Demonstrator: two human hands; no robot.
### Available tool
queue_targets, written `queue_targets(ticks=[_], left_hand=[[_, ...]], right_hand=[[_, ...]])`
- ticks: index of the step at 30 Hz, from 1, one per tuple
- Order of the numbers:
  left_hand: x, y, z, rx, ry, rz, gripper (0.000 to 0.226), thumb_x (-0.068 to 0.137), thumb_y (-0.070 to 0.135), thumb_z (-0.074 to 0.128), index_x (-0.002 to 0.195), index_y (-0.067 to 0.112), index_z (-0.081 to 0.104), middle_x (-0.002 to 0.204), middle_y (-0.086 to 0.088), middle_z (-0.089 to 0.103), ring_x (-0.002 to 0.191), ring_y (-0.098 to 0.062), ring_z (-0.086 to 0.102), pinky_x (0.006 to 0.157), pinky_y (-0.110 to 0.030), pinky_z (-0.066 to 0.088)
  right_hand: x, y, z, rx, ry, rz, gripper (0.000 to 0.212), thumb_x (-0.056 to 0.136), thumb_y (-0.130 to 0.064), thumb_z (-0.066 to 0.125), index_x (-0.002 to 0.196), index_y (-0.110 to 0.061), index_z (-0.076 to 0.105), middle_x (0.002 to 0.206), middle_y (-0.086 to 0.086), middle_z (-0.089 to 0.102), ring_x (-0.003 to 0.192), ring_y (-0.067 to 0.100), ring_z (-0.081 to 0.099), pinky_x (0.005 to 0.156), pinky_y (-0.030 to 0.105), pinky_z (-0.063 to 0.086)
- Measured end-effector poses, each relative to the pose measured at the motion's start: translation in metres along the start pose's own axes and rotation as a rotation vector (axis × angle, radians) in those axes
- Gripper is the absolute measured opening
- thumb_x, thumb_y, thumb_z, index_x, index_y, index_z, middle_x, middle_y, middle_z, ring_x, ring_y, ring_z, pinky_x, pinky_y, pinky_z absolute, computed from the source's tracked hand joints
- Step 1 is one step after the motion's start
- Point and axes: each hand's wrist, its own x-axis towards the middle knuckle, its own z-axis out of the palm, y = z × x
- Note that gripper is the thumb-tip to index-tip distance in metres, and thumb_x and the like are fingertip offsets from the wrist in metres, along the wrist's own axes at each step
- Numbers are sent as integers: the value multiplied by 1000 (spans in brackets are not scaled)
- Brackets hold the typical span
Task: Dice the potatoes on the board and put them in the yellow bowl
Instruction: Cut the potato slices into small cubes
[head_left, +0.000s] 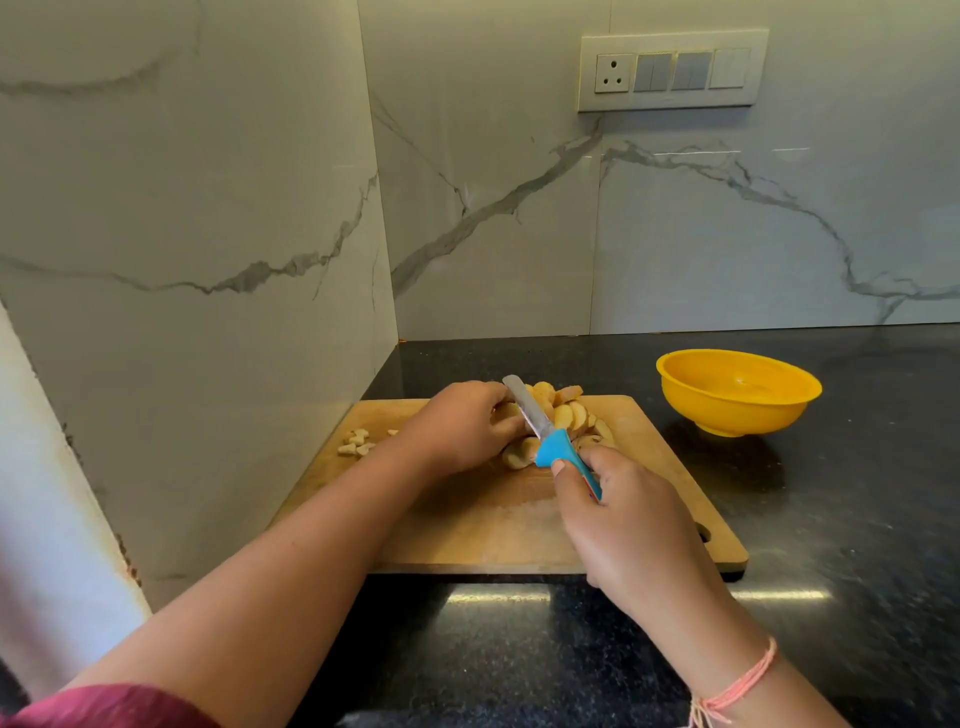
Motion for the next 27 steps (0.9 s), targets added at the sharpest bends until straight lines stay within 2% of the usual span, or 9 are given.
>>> queue_targets(ticks=[4, 6, 10, 14, 18, 22, 27], left_hand=[[-1, -3, 4, -54, 18, -25, 50, 91, 36, 59, 137, 19, 48, 131, -2, 54, 105, -14, 56, 89, -27, 52], [-2, -4, 6, -99, 55, -27, 54, 89, 37, 62, 138, 21, 48, 137, -1, 48, 105, -13, 54, 89, -27, 52], [-3, -7, 8, -132, 109, -29, 53, 87, 39, 64, 136, 22, 51, 131, 0, 48, 98, -10, 52, 84, -22, 51], [-2, -9, 9, -172, 136, -24, 50, 85, 37, 67, 130, 21, 55, 124, 1, 55, 98, -9, 55, 84, -23, 53], [-3, -12, 9, -217, 147, -13, 44, 85, 37, 67, 124, 20, 58, 122, 3, 59, 98, -9, 57, 82, -23, 54], [-3, -13, 9, -248, 157, -32, 42, 85, 38, 68, 122, 21, 58, 122, 3, 57, 98, -11, 58, 81, -22, 55], [-3, -12, 10, -257, 158, -51, 45, 83, 36, 71, 123, 21, 57, 121, 3, 56, 97, -10, 55, 81, -19, 52]], right_hand=[[0, 1, 1, -22, -2, 2, 38, 99, -41, 35, 131, -23, 46, 84, -13, 51, 70, 9, 58, 60, 21, 53], [0, 2, 2, -34, 2, -4, 37, 99, -41, 34, 129, -24, 47, 82, -13, 51, 69, 9, 58, 57, 19, 51], [1, 4, 3, -51, 15, -14, 37, 99, -42, 34, 129, -25, 47, 78, -12, 52, 65, 7, 54, 49, 14, 40], [1, 0, 3, -56, 5, 14, 40, 98, -43, 33, 133, -26, 44, 82, -16, 48, 70, 9, 58, 60, 21, 54], [1, -1, 4, -66, 16, 28, 41, 98, -44, 32, 133, -26, 43, 80, -17, 46, 70, 9, 58, 60, 20, 54], [1, 0, 6, -75, 38, 32, 45, 98, -45, 32, 138, -27, 39, 82, -18, 44, 71, 7, 57, 54, 12, 48], [2, 2, 9, -109, 70, 22, 46, 98, -46, 31, 140, -27, 37, 86, -16, 45, 72, 5, 54, 49, 11, 38]])
